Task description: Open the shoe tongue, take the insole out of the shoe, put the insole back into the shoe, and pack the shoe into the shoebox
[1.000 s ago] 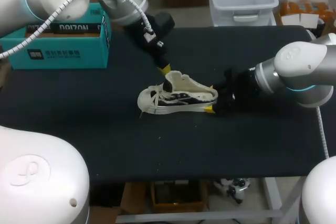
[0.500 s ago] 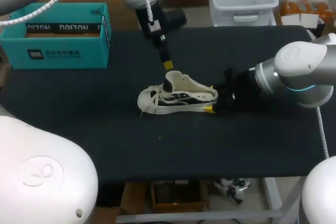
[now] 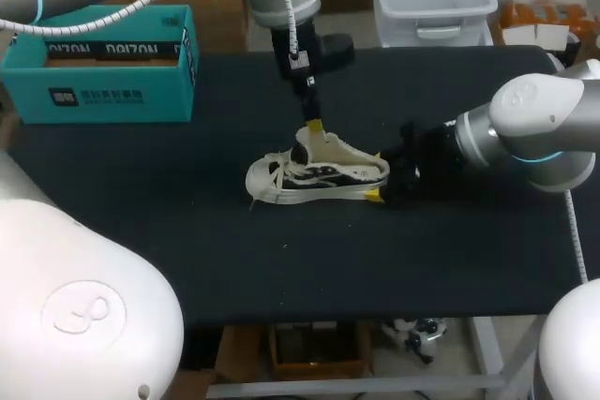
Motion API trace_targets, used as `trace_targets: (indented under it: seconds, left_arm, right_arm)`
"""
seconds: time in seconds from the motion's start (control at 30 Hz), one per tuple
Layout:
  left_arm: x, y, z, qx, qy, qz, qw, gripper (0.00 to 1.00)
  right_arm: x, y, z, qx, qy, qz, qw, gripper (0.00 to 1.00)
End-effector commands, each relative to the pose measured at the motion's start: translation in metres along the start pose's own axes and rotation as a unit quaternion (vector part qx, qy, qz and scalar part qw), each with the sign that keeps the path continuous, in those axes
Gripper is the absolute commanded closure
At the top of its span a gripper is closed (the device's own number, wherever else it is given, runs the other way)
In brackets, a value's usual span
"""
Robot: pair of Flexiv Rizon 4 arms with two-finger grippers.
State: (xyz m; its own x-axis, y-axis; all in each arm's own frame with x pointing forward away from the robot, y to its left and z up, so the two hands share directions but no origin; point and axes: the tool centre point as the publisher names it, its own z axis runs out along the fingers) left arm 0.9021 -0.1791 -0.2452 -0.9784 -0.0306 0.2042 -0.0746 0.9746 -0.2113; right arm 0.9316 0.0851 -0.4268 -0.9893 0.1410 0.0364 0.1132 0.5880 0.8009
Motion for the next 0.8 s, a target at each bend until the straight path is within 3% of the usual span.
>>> trace_targets:
  seconds: [0.03,0.2,0.47,0.8]
  left_arm:
    - [0.001,0.007,0.010,0.026,-0.006,0.013,1.000,1.00]
    - [-0.004,0.004,0.030,0.019,-0.007,0.038,0.999,1.00]
    - [-0.014,-0.018,0.053,0.002,-0.011,0.065,0.998,1.00]
    - [-0.030,-0.011,0.076,-0.013,-0.003,0.062,0.998,1.00]
  right_arm:
    - [-0.001,-0.003,0.001,-0.002,0.000,0.000,1.000,1.00]
    - [-0.001,-0.003,0.001,-0.002,0.000,0.000,1.000,1.00]
    - [-0.001,-0.003,0.001,-0.002,0.000,0.000,1.000,1.00]
    - [-0.001,-0.003,0.001,-0.002,0.000,0.000,1.000,1.00]
